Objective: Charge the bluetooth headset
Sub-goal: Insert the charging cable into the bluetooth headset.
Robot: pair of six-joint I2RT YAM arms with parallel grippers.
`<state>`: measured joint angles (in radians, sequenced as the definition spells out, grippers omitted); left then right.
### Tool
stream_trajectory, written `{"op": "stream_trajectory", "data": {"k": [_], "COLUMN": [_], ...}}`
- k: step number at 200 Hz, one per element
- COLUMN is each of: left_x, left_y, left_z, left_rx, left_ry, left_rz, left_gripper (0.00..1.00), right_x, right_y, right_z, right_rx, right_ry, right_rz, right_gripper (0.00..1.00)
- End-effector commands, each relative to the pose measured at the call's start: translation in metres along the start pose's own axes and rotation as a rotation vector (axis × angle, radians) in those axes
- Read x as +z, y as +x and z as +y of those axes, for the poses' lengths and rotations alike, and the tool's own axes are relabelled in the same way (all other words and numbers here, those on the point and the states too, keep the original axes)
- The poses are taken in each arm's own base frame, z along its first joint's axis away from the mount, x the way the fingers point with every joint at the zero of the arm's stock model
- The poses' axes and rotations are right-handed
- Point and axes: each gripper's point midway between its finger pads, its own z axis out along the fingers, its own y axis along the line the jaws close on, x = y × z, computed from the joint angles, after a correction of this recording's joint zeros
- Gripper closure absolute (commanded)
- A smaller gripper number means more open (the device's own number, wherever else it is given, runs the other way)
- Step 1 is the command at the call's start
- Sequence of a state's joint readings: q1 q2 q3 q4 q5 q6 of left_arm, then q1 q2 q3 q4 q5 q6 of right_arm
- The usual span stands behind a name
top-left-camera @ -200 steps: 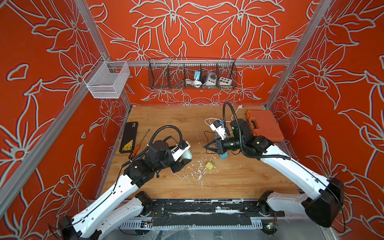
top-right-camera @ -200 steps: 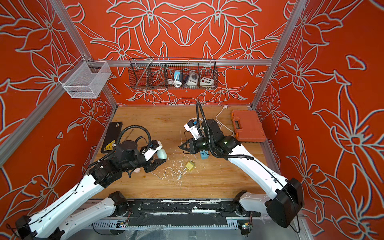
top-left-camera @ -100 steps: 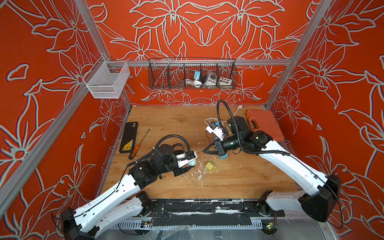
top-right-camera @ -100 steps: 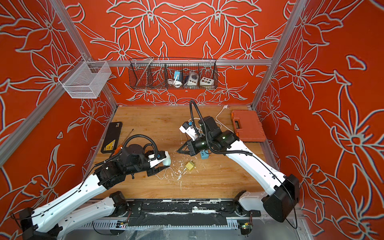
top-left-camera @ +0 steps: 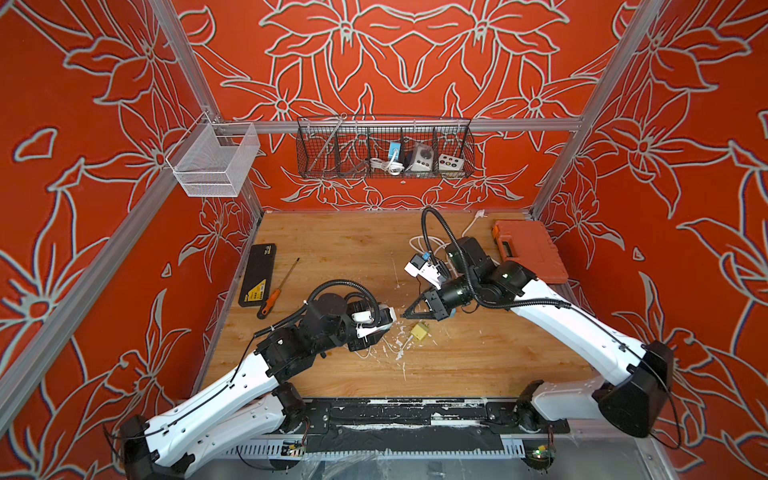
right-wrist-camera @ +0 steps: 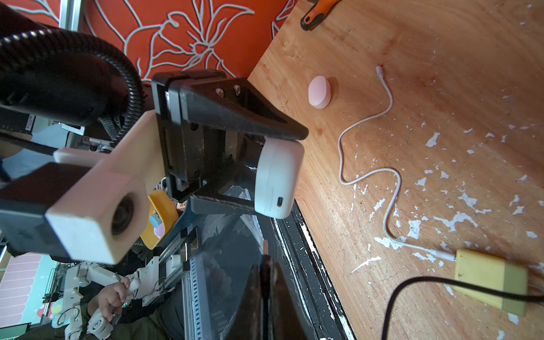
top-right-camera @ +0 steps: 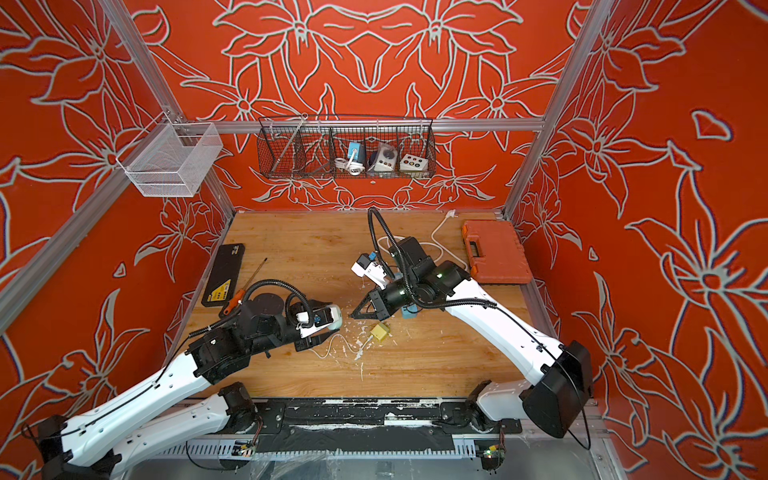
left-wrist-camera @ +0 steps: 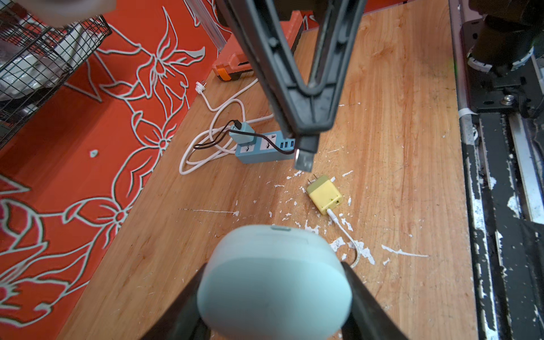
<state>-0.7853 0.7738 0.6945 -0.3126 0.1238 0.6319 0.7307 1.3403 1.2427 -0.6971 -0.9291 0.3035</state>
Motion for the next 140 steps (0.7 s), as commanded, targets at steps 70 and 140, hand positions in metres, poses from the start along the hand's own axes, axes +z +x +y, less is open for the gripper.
{"op": "stream_trajectory", "data": {"k": [70, 140], "left_x": [-0.002, -0.001], "left_y": [-0.009, -0.011], "left_z": [-0.002, -0.006], "left_rx": [0.053, 0.063], "left_ry": [-0.017, -0.007], "left_rz": [-0.044, -0.052], "left_gripper": [0.57, 0.58], "right_x": [0.011, 0.015], "right_y": [-0.004, -0.006], "right_z": [0.002, 0.006], "right_rx": [0.024, 0.030], "right_ry": [-0.039, -0.061], "right_rz": [0.026, 0.022], "right_gripper": [0.97, 0.97]}}
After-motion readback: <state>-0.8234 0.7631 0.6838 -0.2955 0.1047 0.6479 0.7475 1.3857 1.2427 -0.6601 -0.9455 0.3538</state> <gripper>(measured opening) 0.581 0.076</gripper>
